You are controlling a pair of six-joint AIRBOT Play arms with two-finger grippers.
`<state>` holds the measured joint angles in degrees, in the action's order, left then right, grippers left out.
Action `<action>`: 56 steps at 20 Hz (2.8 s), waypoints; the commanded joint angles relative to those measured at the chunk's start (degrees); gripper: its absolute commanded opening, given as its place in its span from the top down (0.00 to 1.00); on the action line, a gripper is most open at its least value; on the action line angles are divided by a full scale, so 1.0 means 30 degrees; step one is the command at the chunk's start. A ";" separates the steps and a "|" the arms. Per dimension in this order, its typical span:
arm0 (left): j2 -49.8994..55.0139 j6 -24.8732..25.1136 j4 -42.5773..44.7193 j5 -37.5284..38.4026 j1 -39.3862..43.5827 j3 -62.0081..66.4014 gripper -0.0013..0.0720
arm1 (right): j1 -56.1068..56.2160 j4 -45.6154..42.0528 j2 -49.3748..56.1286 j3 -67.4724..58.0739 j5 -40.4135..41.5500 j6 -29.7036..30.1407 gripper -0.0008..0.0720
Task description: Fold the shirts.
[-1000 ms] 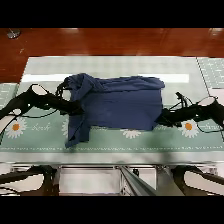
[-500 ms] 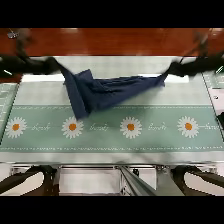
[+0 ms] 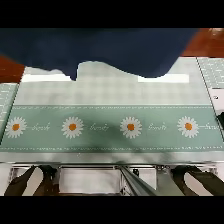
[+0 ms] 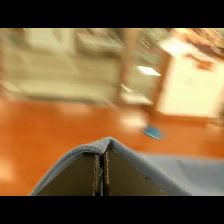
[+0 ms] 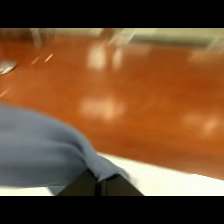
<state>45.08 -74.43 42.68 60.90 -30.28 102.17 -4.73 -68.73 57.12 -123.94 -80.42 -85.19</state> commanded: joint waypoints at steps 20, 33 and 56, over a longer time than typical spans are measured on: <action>0.1865 -0.7766 1.7915 -0.1107 1.0440 -1.1227 0.96 | 0.0044 -0.1749 -0.1435 1.7289 0.2266 0.0219 0.96; 1.5562 -1.1781 1.3427 -0.6156 1.0411 -0.6266 0.96 | 0.0036 0.0503 1.5788 0.7169 0.5530 -0.0452 0.96; 1.1577 -0.3577 1.2743 0.6929 0.4597 -1.2218 0.02 | -0.3300 -0.0022 0.9311 1.5657 -0.1479 0.1443 0.13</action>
<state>83.57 -85.54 81.38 78.28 -12.12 69.34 -11.14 -67.81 91.31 -81.56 -86.78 -81.03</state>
